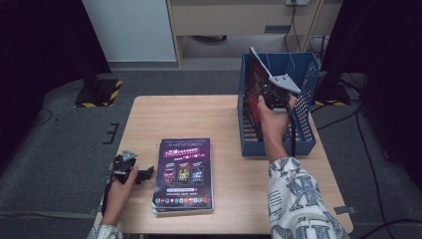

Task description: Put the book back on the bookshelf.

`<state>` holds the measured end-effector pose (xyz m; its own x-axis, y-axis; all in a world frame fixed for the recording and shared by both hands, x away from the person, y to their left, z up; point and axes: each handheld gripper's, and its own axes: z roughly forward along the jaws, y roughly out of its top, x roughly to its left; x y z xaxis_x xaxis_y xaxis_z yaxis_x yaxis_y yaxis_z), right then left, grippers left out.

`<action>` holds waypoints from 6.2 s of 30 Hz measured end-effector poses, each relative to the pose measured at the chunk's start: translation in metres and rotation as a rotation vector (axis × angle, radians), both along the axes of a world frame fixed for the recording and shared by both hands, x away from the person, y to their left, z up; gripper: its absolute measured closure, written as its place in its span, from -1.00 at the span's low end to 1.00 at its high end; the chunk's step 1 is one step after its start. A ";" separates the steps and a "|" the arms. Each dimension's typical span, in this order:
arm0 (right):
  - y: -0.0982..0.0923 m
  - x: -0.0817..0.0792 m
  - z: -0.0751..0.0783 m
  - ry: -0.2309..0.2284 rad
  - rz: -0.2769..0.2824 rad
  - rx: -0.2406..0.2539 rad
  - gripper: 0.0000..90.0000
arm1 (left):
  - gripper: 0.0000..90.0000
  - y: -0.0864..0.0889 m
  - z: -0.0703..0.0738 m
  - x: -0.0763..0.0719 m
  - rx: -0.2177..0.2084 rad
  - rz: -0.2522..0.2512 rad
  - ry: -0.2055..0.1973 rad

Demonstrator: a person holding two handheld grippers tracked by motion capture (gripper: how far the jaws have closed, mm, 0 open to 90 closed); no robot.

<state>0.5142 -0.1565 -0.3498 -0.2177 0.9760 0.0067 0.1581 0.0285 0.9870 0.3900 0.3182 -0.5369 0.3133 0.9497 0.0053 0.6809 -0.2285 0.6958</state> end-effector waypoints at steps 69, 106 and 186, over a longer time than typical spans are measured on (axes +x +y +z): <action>0.046 0.003 -0.035 -0.036 -0.055 -0.037 0.88 | -1.00 -0.002 0.000 0.001 0.000 -0.005 0.000; 0.024 -0.029 -0.038 0.029 0.072 0.029 -0.56 | -1.00 -0.003 0.000 0.001 -0.003 -0.001 -0.001; 0.099 -0.128 -0.146 0.361 0.625 -0.151 -0.11 | -0.23 -0.043 0.029 -0.038 -0.106 -0.205 -0.087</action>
<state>0.3863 -0.0576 -0.4959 -0.7433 0.6664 0.0589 0.3824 0.3509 0.8548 0.3523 0.2754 -0.5084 0.5025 0.8628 -0.0558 0.5639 -0.2781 0.7776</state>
